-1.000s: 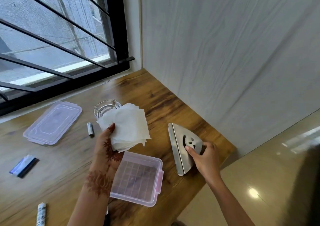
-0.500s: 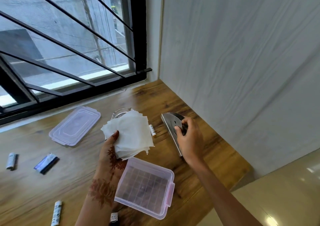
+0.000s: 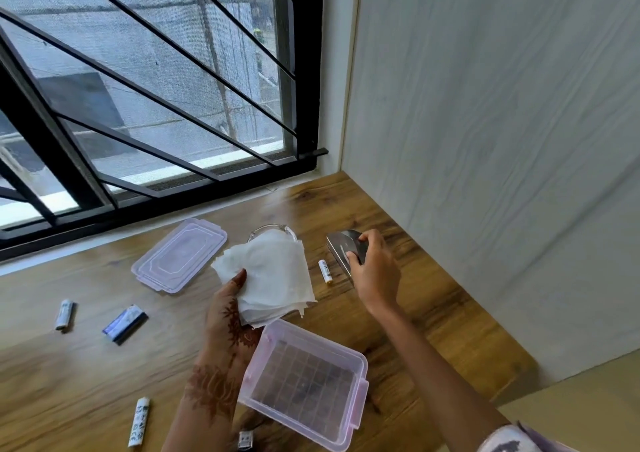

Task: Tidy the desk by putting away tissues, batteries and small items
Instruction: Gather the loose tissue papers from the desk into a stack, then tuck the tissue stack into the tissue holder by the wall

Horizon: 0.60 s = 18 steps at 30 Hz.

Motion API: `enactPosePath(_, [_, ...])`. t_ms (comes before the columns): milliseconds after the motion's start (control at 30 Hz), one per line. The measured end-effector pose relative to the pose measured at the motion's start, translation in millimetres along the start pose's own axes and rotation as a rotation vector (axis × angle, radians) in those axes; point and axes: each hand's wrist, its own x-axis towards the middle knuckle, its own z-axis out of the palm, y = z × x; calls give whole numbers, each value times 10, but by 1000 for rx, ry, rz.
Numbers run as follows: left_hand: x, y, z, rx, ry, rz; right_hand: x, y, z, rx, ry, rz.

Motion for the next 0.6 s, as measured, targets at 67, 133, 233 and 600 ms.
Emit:
enactPosePath(67, [-14, 3, 11, -12, -5, 9, -3, -18, -24, 15, 7, 24])
enactPosePath(133, [-26, 7, 24, -13, -19, 19, -19, -77, -73, 71, 59, -15])
enactPosePath(233, [-58, 22, 76, 16, -56, 23, -54, -258, -197, 319, 60, -77])
enactPosePath(600, [-118, 105, 293, 157, -123, -9, -78, -479, -428, 1400, -818, 651])
